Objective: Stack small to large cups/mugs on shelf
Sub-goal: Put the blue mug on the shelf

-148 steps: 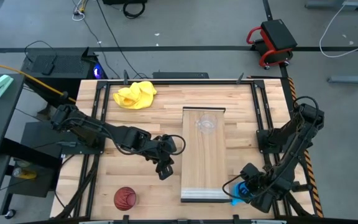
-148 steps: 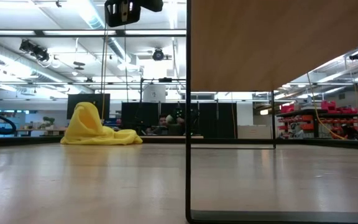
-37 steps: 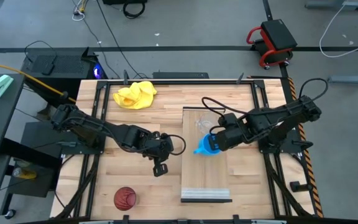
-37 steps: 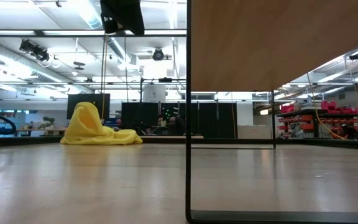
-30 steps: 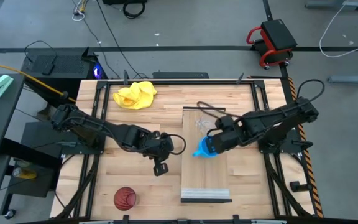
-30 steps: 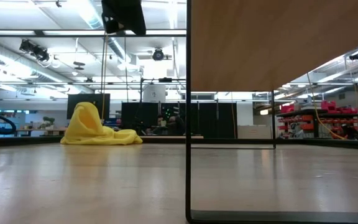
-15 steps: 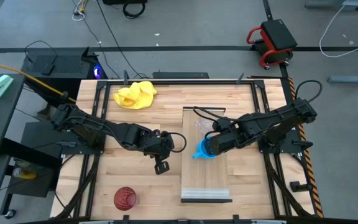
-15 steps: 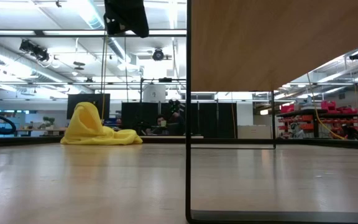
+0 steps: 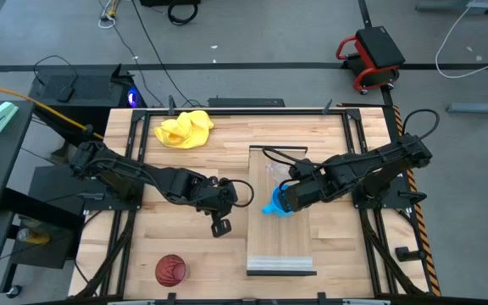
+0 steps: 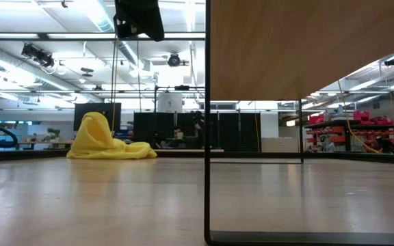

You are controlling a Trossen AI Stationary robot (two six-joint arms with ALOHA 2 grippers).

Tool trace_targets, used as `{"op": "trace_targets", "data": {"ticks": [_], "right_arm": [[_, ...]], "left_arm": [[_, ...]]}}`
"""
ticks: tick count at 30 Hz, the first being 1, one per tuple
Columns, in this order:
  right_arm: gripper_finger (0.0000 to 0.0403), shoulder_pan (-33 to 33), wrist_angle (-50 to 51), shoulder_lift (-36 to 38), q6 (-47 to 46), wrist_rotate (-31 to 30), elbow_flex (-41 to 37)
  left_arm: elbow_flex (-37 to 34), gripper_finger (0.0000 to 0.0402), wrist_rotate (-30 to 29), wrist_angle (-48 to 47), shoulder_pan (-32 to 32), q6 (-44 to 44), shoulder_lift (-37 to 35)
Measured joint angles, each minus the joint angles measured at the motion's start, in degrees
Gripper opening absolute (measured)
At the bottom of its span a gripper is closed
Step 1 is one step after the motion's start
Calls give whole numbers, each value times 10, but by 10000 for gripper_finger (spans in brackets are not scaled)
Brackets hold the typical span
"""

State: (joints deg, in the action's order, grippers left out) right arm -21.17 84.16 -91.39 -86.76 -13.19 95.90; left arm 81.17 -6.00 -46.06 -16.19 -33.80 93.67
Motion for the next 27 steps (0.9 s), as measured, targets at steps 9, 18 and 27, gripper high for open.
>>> {"op": "trace_targets", "data": {"ticks": [9, 18, 27], "right_arm": [[81, -11, 0, 0, 6, -8, 15], [85, -47, 52, 1, 15, -72, 95], [48, -167, 59, 20, 34, -170, 63]], "left_arm": [[0, 16, -1, 1, 0, 0, 0], [0, 18, -9, 59, 0, -11, 0], [0, 21, -16, 148, -4, -84, 0]]}}
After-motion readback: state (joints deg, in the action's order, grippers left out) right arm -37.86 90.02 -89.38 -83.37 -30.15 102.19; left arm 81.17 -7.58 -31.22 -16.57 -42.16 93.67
